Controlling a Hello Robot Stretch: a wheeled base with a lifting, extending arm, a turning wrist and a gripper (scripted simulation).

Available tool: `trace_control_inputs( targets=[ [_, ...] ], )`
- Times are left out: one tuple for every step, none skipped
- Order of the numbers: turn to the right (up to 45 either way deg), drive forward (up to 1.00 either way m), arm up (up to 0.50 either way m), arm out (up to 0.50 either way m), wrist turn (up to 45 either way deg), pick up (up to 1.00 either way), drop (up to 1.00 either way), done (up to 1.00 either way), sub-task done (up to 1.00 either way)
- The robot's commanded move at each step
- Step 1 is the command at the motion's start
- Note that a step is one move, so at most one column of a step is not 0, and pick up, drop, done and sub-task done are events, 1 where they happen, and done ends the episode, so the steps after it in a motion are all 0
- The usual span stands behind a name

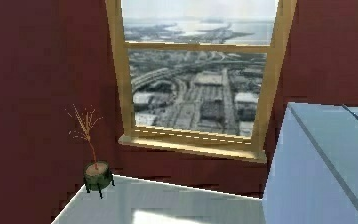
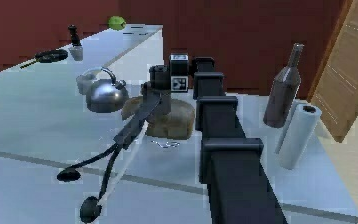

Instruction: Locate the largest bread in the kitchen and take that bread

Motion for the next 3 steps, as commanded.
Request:
trace_control_inputs(
  targets=[
    [0.0,0.0,0.0,0.0,45.0,0.0,0.0,0.0,0.0],
    [0.0,0.0,0.0,0.0,45.0,0.0,0.0,0.0,0.0],
    [0.0,0.0,0.0,0.0,45.0,0.0,0.0,0.0,0.0]
  ],
)
